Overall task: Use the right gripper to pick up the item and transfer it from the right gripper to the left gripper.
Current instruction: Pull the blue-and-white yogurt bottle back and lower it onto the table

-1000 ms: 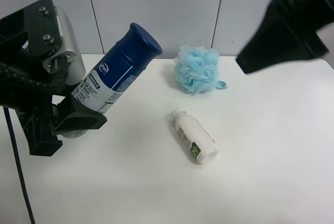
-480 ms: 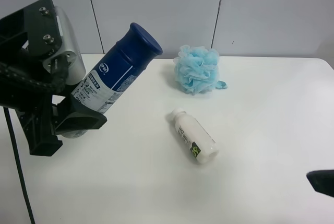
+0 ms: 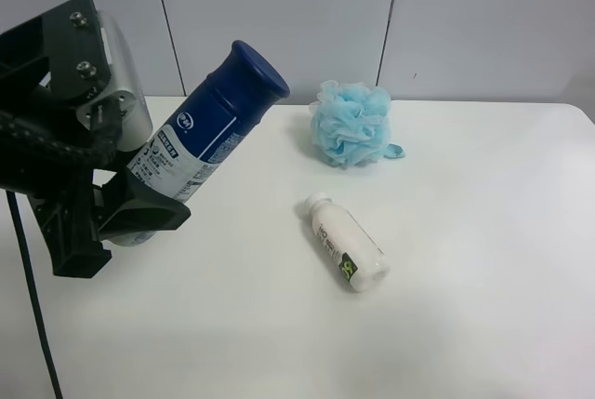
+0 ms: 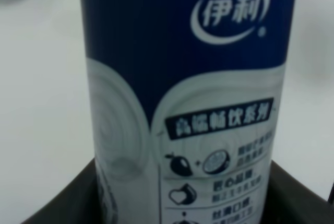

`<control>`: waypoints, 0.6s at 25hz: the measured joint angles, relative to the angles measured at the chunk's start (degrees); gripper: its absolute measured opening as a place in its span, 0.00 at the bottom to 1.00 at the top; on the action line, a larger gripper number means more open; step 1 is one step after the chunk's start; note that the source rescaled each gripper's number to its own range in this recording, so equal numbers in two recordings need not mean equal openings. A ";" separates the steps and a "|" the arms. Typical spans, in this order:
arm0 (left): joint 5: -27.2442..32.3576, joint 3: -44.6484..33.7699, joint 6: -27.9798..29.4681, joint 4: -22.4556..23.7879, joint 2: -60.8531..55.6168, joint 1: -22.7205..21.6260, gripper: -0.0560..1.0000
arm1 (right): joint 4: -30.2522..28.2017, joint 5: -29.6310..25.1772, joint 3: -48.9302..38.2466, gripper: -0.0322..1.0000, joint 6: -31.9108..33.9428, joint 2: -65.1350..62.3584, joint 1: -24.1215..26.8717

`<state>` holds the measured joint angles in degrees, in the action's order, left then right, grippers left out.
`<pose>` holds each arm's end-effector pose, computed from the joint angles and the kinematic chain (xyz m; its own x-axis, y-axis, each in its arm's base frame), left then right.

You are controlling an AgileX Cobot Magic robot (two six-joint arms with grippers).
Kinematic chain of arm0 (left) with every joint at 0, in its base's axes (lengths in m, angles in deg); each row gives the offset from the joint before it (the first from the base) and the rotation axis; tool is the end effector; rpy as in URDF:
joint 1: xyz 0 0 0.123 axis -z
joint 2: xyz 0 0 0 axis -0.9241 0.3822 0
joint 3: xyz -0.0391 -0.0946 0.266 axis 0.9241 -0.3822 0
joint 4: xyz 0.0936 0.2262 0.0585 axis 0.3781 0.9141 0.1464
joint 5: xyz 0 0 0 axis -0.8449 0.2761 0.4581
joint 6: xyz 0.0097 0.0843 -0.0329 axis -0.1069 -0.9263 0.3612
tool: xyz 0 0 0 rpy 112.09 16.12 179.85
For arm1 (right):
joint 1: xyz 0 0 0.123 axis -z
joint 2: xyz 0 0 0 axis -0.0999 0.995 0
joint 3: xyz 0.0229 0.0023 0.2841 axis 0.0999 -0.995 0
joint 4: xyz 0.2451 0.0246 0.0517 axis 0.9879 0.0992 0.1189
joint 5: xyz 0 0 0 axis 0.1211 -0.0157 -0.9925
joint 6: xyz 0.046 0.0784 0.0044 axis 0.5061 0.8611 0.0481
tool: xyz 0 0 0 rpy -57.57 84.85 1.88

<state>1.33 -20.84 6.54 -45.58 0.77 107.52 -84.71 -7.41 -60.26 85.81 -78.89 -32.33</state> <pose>0.1519 -0.1485 0.2894 -0.2483 0.6849 -0.6850 0.8802 0.4547 0.1356 0.0097 0.0142 0.2750 -0.4555 -0.3635 -0.8127 -0.6542 0.7558 0.0286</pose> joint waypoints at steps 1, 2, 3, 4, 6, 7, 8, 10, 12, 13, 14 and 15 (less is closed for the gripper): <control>-0.01 0.00 0.00 0.00 0.00 0.00 0.05 | 0.06 0.07 0.00 1.00 0.00 -0.05 0.00; -0.01 0.00 0.00 0.00 0.00 0.00 0.05 | 0.06 0.11 -0.05 1.00 0.00 -0.05 0.00; -0.01 0.00 0.00 0.00 0.00 0.00 0.05 | 0.06 0.19 -0.05 1.00 0.00 -0.05 0.00; -0.01 0.00 0.00 0.00 0.00 0.00 0.05 | 0.11 0.19 -0.05 1.00 0.00 -0.05 0.00; -0.01 0.00 0.00 0.00 0.00 0.00 0.05 | 0.11 0.19 -0.05 1.00 0.00 -0.05 0.00; -0.01 0.00 0.00 0.00 0.00 0.00 0.05 | 0.11 0.19 -0.05 1.00 0.00 -0.05 0.00; -0.01 0.00 0.00 0.00 0.00 0.00 0.05 | 0.13 0.19 -0.05 1.00 0.00 -0.05 0.00; -0.01 0.00 0.00 0.00 0.00 0.00 0.05 | 0.18 0.19 -0.05 1.00 0.00 -0.05 0.41; -0.06 0.00 0.00 0.00 0.00 0.00 0.05 | 0.18 0.19 -0.05 1.00 0.00 -0.05 2.90; -0.06 0.00 0.00 0.00 0.00 0.00 0.05 | 0.18 0.19 -0.05 1.00 0.00 -0.05 4.83; -0.06 0.00 0.00 0.00 0.00 0.00 0.05 | 0.18 0.19 -0.05 1.00 0.00 -0.05 6.63; -0.06 0.00 0.00 0.00 0.00 0.00 0.05 | 0.18 0.19 -0.05 1.00 0.00 -0.05 8.95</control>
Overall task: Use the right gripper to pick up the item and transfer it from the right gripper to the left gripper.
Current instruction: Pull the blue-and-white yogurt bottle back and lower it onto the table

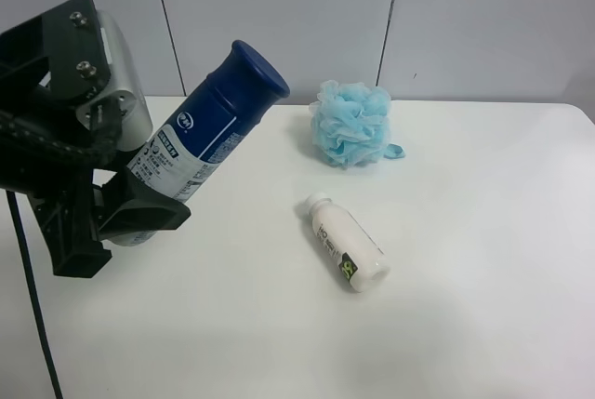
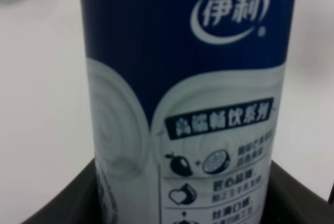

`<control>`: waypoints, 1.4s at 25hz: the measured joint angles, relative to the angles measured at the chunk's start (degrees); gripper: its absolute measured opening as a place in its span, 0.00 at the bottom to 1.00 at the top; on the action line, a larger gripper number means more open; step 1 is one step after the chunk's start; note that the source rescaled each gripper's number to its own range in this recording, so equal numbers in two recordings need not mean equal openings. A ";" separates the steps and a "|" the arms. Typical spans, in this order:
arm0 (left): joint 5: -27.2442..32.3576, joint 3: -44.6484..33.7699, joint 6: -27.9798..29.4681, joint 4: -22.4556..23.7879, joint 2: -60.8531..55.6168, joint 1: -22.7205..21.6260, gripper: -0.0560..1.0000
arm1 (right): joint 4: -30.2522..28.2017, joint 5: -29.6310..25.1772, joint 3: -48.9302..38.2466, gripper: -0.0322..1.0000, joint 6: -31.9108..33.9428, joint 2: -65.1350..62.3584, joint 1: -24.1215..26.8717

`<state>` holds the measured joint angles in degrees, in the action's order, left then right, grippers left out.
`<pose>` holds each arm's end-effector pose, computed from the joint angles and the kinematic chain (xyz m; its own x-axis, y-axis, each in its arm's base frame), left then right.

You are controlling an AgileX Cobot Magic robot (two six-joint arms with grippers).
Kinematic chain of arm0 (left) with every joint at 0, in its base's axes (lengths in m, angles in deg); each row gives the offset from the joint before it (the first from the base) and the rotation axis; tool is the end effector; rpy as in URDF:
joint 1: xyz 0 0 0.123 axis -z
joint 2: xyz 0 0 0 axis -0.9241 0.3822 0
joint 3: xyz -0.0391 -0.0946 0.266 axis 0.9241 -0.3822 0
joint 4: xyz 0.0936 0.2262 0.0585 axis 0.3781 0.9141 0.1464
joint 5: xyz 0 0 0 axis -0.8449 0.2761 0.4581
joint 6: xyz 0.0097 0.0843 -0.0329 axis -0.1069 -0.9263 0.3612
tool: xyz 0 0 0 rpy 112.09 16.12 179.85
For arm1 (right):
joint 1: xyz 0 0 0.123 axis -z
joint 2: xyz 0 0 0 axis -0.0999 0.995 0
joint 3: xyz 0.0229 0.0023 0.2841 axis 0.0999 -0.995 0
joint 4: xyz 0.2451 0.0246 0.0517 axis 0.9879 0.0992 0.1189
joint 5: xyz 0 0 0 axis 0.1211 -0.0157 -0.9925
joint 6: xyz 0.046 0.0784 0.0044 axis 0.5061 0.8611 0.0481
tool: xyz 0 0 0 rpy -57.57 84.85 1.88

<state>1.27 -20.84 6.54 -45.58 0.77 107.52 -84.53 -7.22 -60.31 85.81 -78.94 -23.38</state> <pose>0.1520 -0.1485 0.2895 -0.2479 0.6844 -0.6856 0.8800 0.4551 0.1361 0.0117 0.0127 0.2750 -0.5050 -0.2854 -0.8146 -0.5296 0.8476 0.0314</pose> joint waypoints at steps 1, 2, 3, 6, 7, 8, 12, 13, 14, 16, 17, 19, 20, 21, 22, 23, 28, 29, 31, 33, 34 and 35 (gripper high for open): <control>0.00 0.00 0.00 0.00 0.00 0.00 0.05 | 0.00 0.00 0.00 1.00 0.00 0.00 2.39; 0.00 0.00 0.00 0.00 0.00 0.00 0.05 | 0.00 0.00 0.00 1.00 0.00 0.00 4.38; 0.00 0.00 0.00 0.00 0.00 0.00 0.05 | 0.00 0.00 0.00 1.00 0.00 0.00 6.69; 0.00 0.00 0.48 0.00 0.00 0.00 0.05 | 0.00 0.02 0.00 1.00 0.00 -1.22 12.75; 0.00 0.00 0.78 0.00 0.00 0.00 0.05 | 0.00 0.07 0.00 1.00 0.00 -2.01 14.64; 0.00 0.00 1.28 0.00 0.00 0.00 0.05 | 0.00 0.07 0.00 1.00 0.00 -3.15 16.39; 0.00 0.00 4.24 0.00 0.00 0.00 0.05 | 0.00 0.01 0.00 1.00 0.00 -7.56 21.73; 0.00 0.00 5.45 0.05 0.00 0.00 0.05 | 0.00 0.01 0.00 1.00 0.00 -7.98 22.45; 0.00 0.00 6.51 0.12 0.00 0.00 0.05 | 0.00 0.01 0.00 1.00 0.00 -8.06 23.00; -0.12 0.00 9.73 1.19 0.00 0.00 0.05 | 0.00 0.01 0.00 1.00 0.00 -8.06 23.33; -0.35 0.00 11.19 2.03 0.00 0.00 0.05 | 0.00 0.01 0.00 1.00 0.00 -8.06 23.32; -0.51 0.00 14.98 4.49 0.00 -0.79 0.05 | 0.00 0.01 0.00 1.00 0.00 -8.06 23.32; -0.43 0.00 16.72 5.93 0.06 -1.74 0.05 | 0.00 0.01 0.00 1.00 0.00 -8.06 23.32; -0.43 0.00 18.99 7.16 0.13 -3.03 0.05 | 0.00 0.01 0.00 1.00 0.00 -8.06 23.32; -0.15 0.00 20.55 8.11 0.50 -4.34 0.05 | 0.00 0.01 0.00 1.00 0.00 -8.06 23.32; 0.29 0.00 21.47 8.77 0.92 -6.13 0.05 | 0.00 0.01 0.00 1.00 0.00 -8.06 23.32; 2.80 0.00 22.65 9.52 4.23 -15.56 0.05 | 0.00 0.01 0.00 1.00 0.00 -8.06 23.32; 3.04 0.00 22.65 9.52 4.92 -17.66 0.05 | 0.00 0.01 0.00 1.00 0.00 -8.06 23.32; 3.22 0.00 22.65 9.52 6.66 -21.48 0.05 | 0.00 0.01 0.00 1.00 0.00 -8.06 23.32; 3.39 0.00 22.87 9.54 8.47 -25.36 0.05 | 0.00 0.01 0.00 1.00 0.00 -8.06 23.32; 3.39 0.00 23.16 9.60 9.23 -26.79 0.05 | 0.00 0.01 0.00 1.00 0.00 -8.06 23.32; 3.32 0.00 23.40 9.61 10.17 -28.30 0.05 | 0.00 0.01 0.00 1.00 0.00 -8.06 23.32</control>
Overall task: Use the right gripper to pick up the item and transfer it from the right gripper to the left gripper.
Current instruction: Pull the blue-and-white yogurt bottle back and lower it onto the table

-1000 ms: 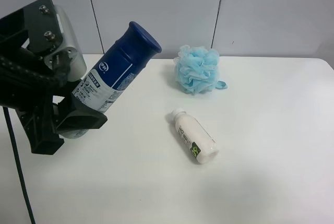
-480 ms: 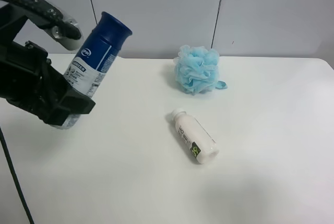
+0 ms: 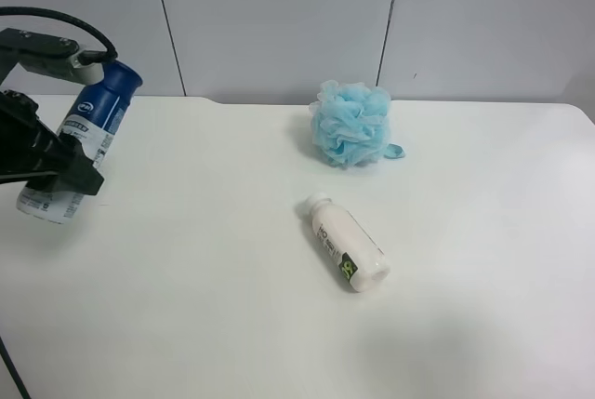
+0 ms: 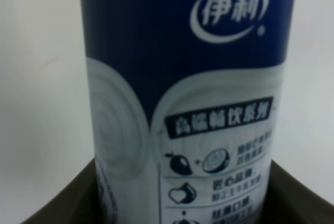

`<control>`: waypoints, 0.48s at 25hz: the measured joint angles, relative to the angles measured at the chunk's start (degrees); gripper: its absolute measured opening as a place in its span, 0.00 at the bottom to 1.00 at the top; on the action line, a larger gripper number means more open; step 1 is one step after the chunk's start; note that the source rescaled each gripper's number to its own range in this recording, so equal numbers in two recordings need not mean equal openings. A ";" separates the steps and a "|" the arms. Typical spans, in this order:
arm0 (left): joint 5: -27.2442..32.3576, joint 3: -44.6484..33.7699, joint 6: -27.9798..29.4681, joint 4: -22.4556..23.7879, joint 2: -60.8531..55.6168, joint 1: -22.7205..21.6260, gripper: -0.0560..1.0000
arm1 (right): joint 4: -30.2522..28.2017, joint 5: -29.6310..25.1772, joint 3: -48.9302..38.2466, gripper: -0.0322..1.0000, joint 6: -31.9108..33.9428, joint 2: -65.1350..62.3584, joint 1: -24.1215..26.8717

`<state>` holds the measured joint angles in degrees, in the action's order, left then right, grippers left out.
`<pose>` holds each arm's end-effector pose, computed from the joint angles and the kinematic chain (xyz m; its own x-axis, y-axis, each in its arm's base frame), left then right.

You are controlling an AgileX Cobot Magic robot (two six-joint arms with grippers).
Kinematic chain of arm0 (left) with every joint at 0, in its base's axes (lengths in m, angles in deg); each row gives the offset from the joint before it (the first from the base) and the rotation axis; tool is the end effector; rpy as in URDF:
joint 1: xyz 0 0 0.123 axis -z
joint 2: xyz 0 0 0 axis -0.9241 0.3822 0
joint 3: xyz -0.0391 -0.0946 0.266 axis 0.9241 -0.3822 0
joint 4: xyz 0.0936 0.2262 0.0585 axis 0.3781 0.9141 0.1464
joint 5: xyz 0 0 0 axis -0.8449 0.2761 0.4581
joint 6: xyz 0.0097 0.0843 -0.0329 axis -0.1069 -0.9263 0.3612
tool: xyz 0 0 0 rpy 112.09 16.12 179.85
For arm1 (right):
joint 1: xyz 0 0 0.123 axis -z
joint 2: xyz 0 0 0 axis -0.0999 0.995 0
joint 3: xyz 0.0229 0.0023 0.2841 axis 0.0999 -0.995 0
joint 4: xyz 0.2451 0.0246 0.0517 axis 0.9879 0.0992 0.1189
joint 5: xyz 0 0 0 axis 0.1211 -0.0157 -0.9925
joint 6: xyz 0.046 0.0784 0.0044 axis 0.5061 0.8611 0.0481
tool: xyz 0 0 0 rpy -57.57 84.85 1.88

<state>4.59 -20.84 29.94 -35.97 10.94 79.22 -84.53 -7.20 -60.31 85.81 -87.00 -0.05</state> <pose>0.2262 -0.0552 0.2450 -0.8231 0.2888 -0.4890 0.3426 0.9392 -0.0219 -0.0055 0.0049 0.2758 -0.4571 -0.0499 -0.8880 -0.1545 0.9877 0.0240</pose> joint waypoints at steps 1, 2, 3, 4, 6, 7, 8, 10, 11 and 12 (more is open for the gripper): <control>-0.35 0.00 0.43 0.14 0.97 -1.33 0.05 | 0.00 0.00 0.00 1.00 0.00 0.00 0.00; -0.70 0.00 0.85 0.14 1.78 -2.29 0.05 | 0.00 0.00 0.00 1.00 0.00 0.00 0.00; -1.23 0.00 1.25 0.19 2.84 -3.27 0.05 | 0.00 0.00 0.00 1.00 0.00 0.00 0.00; -1.69 0.00 1.60 0.19 3.98 -4.05 0.05 | 0.00 0.00 0.00 1.00 0.00 0.00 0.00; -2.73 0.00 2.07 0.30 6.60 -4.97 0.05 | 0.00 0.00 0.00 1.00 0.00 0.00 0.00; -3.26 0.00 2.12 0.30 7.98 -5.08 0.05 | 0.00 0.00 0.00 1.00 0.00 0.00 0.00; -3.80 0.00 2.19 0.30 9.13 -5.08 0.05 | 0.00 0.00 0.00 1.00 0.00 0.00 0.00; -5.27 0.00 2.49 0.30 11.87 -5.15 0.05 | 0.00 0.00 0.00 1.00 0.00 0.00 0.00; -5.93 0.00 2.70 0.30 13.04 -5.15 0.05 | 0.00 0.00 0.00 1.00 0.00 0.00 0.00; -6.74 0.00 3.01 0.30 14.42 -5.15 0.05 | 0.00 0.00 0.00 1.00 0.00 0.00 0.00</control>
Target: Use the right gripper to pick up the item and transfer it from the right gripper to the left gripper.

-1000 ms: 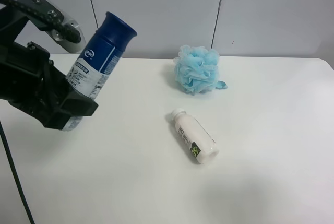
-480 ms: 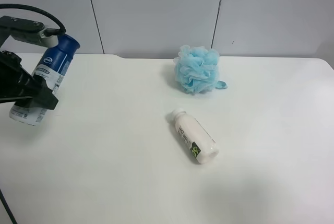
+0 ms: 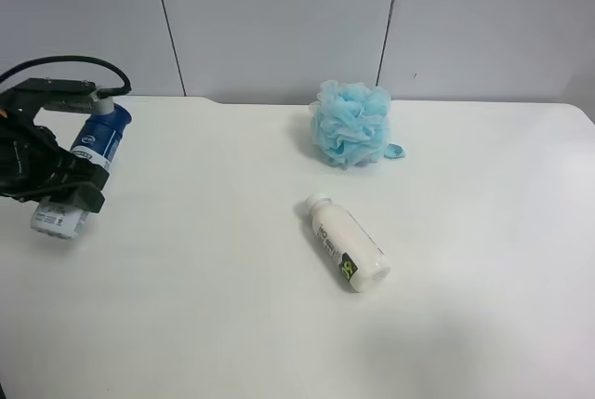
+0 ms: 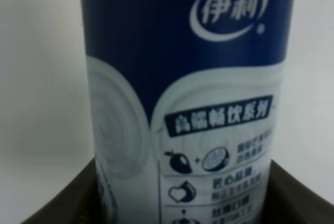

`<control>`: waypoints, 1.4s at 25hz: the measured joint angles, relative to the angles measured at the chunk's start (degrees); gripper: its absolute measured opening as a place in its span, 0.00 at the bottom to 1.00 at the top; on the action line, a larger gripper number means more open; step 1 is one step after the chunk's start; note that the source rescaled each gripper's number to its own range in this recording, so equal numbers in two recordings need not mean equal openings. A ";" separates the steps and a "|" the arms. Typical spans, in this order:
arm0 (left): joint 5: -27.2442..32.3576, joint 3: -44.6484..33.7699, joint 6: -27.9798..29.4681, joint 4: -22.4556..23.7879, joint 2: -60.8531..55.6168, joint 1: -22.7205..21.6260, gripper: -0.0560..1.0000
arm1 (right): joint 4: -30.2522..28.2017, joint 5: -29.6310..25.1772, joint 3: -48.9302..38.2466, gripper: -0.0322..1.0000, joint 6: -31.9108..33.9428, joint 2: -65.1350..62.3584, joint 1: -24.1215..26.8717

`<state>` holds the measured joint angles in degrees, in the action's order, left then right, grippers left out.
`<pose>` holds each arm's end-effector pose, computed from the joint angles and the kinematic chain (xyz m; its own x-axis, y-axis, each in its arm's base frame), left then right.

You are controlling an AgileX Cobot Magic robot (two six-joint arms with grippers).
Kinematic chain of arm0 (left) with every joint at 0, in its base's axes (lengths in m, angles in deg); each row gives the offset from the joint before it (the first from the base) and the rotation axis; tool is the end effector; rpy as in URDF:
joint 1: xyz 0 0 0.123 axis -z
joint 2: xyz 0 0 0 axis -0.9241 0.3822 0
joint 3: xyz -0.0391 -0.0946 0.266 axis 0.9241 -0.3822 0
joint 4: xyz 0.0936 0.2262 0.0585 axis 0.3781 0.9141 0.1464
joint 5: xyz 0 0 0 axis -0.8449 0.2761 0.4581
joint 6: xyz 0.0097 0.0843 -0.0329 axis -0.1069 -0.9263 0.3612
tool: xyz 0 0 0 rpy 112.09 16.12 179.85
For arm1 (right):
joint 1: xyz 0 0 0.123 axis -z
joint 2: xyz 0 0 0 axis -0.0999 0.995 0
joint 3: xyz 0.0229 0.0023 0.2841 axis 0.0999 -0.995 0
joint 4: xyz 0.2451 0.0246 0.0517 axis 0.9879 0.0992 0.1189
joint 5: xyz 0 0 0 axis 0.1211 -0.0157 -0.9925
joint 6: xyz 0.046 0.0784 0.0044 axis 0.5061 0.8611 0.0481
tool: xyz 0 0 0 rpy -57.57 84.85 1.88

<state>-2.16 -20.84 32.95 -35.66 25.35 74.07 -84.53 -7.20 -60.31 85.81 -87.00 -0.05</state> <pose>0.2633 -0.0369 0.1864 -0.9165 0.1645 -0.3647 0.1944 0.9798 -0.0466 -0.0055 0.0049 0.2758 -0.4571 -0.0499 -0.8880 -0.1545 0.9877 0.0240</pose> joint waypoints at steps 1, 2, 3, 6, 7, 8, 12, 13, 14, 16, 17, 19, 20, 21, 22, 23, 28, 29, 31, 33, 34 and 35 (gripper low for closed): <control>-0.77 0.00 0.16 0.00 1.38 0.00 0.05 | 0.00 0.00 0.00 1.00 0.00 0.00 0.00; -1.58 0.00 0.27 0.00 2.76 0.00 0.05 | 0.00 0.00 0.00 1.00 0.00 0.00 0.00; -2.34 0.00 0.48 0.00 3.88 -0.05 0.05 | 0.00 0.00 0.00 1.00 0.00 0.00 0.00; -5.13 0.04 1.36 -0.06 7.68 -0.11 0.05 | 0.00 0.00 0.00 1.00 0.00 0.00 0.00; -6.02 0.04 1.56 -0.06 8.67 -0.11 0.05 | 0.00 0.00 0.00 1.00 0.00 0.00 0.00; -6.97 0.04 1.71 -0.20 9.79 -0.11 0.05 | 0.00 0.00 0.00 1.00 0.00 0.00 0.00; -9.84 0.04 1.87 -0.24 13.21 -0.11 0.05 | 0.00 0.00 0.00 1.00 0.00 0.00 0.00; -10.52 0.04 1.87 -0.24 13.97 -0.11 0.05 | 0.00 0.00 0.00 1.00 0.00 0.00 0.00; -10.89 0.06 1.87 -0.24 14.40 -0.11 0.05 | 0.00 0.00 0.00 1.00 0.00 0.00 0.00; -11.30 0.06 1.87 -0.24 15.20 -0.11 0.05 | 0.00 0.00 0.00 1.00 0.00 0.00 0.00; -11.30 0.06 1.87 -0.24 15.56 -0.11 0.05 | 0.00 0.00 0.00 1.00 0.00 0.00 0.00; -11.30 0.06 1.87 -0.24 15.92 -0.11 0.05 | 0.00 0.00 0.00 1.00 0.00 0.00 0.00; -11.30 0.06 1.87 -0.24 16.00 -0.11 0.05 | 0.00 0.00 0.00 1.00 0.00 0.00 0.00; -11.30 0.06 1.87 -0.24 16.02 -0.11 0.05 | 0.00 0.00 0.00 1.00 0.00 0.00 0.00; -11.30 0.06 1.87 -0.24 16.07 -0.11 0.05 | 0.00 0.00 0.00 1.00 0.00 0.00 0.00; -11.30 0.06 1.87 -0.24 16.07 -0.11 0.05 | 0.00 0.00 0.00 1.00 0.00 0.00 0.00; -13.75 0.17 1.87 -0.24 16.07 -0.11 0.81 | 0.00 0.00 0.00 1.00 0.00 0.00 0.00; -13.88 0.22 1.87 -0.24 15.95 -0.11 0.89 | 0.00 0.00 0.00 1.00 0.00 0.00 0.00; -13.88 0.23 1.87 -0.24 15.31 -0.11 0.96 | 0.00 0.00 0.00 1.00 0.00 0.00 0.00; -13.70 0.28 1.87 -0.24 14.27 -0.11 0.98 | 0.00 0.00 0.00 1.00 0.00 0.00 0.00; -13.39 0.28 1.87 -0.24 13.68 -0.11 0.99 | 0.00 0.00 0.00 1.00 0.00 0.00 0.00; -12.82 0.28 1.87 -0.24 12.78 -0.11 0.99 | 0.00 0.00 0.00 1.00 0.00 0.00 0.00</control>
<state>-14.97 -20.56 34.81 -35.91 38.13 73.96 -84.53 -7.20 -60.31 85.81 -87.00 -0.05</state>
